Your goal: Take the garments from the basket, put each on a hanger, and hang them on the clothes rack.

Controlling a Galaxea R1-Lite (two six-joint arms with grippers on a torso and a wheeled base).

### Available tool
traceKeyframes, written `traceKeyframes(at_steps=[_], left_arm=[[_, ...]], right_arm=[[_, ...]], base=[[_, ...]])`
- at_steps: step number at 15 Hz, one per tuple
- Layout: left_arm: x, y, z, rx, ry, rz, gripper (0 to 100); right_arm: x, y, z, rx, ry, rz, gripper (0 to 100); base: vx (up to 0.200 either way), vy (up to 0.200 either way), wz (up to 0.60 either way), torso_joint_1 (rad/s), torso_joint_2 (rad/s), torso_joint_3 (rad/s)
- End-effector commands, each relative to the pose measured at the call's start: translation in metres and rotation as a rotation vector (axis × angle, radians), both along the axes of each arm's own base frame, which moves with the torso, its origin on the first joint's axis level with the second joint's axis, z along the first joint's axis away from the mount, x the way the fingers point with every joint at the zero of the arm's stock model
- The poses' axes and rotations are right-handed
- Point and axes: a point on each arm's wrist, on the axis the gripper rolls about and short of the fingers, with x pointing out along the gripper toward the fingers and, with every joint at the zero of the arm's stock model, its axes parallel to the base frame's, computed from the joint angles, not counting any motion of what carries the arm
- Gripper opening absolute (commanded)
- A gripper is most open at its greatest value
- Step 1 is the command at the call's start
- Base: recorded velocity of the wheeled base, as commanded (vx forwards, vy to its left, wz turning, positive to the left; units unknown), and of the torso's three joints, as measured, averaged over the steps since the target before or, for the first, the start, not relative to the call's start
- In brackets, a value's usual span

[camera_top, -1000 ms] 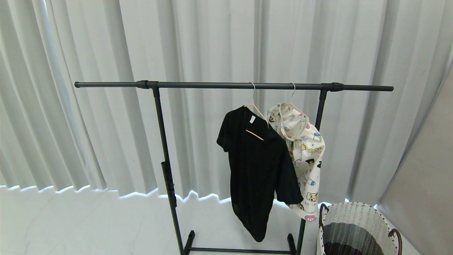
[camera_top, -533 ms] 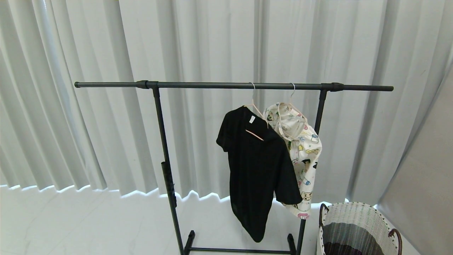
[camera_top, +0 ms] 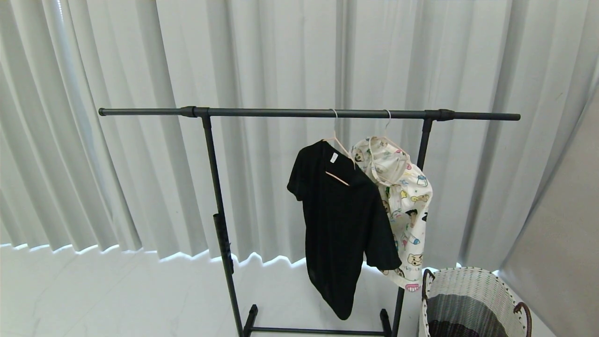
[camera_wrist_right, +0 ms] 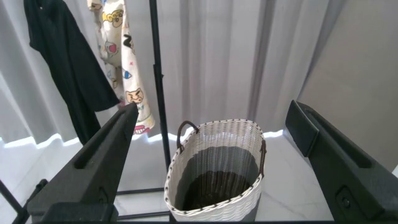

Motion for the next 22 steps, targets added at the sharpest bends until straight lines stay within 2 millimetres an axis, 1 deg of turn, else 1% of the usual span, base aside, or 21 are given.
traceKeyframes(at_steps=[1,22], left_arm=[[0.0001,0.0,0.0,0.0,0.001,0.001,100],[0.0001,0.0,0.0,0.0,0.001,0.0,100]], right_arm=[[-0.0001,0.0,0.0,0.0,-0.002,0.0,100],[-0.0001,0.0,0.0,0.0,-0.002,0.0,100]], base=[[0.0,0.0,0.0,0.0,0.0,0.0],[0.0,0.0,0.0,0.0,0.0,0.0]])
